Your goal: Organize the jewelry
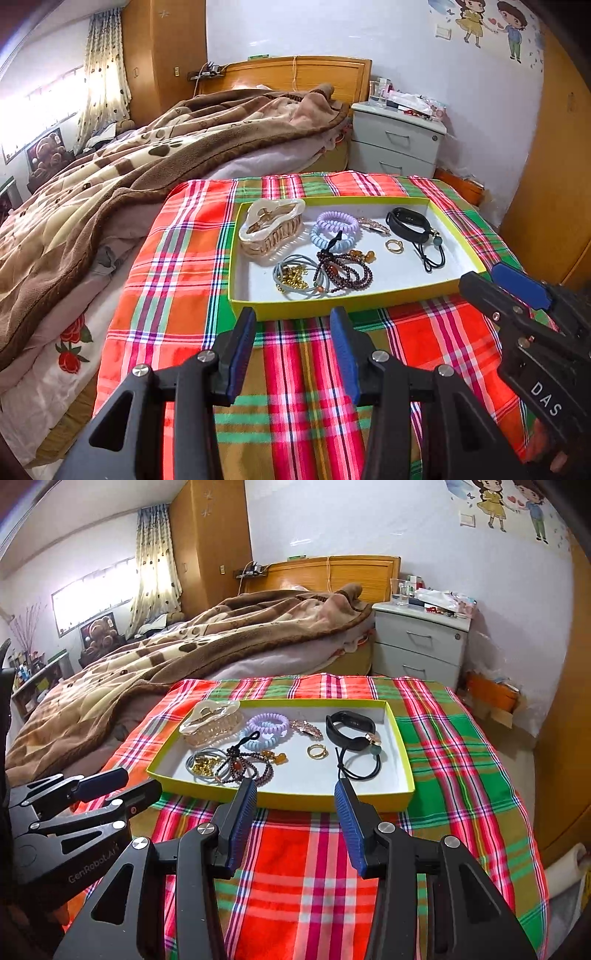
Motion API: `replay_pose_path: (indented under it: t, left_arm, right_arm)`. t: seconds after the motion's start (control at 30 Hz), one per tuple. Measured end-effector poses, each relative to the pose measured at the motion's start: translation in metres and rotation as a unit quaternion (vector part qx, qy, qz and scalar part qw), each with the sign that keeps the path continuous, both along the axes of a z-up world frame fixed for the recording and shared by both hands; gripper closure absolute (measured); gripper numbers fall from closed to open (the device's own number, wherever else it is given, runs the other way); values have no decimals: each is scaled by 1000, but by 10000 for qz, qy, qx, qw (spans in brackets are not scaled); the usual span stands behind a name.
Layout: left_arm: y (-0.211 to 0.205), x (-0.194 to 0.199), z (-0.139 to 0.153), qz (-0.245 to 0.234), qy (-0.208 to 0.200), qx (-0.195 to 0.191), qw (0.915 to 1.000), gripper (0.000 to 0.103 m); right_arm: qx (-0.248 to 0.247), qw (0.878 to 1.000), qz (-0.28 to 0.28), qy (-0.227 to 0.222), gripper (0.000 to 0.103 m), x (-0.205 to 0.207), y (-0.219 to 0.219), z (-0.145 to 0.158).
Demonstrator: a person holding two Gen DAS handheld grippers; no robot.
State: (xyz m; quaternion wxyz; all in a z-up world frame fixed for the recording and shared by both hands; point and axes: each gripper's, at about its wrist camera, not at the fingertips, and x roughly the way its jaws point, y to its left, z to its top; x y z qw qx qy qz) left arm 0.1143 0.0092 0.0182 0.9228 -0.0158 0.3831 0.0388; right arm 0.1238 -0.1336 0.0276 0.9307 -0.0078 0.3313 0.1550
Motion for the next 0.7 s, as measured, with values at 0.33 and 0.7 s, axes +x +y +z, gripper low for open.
replay_pose_path:
  t: [0.33, 0.7]
  left_arm:
    - [-4, -1, -3, -39, 58, 35, 10000, 60]
    - [-4, -2, -1, -11, 19, 54, 10000, 60]
  right_arm:
    - [28, 10000, -72, -6, 58, -1, -1, 0]
    - [48, 9999, -87, -19, 58, -2, -3, 0]
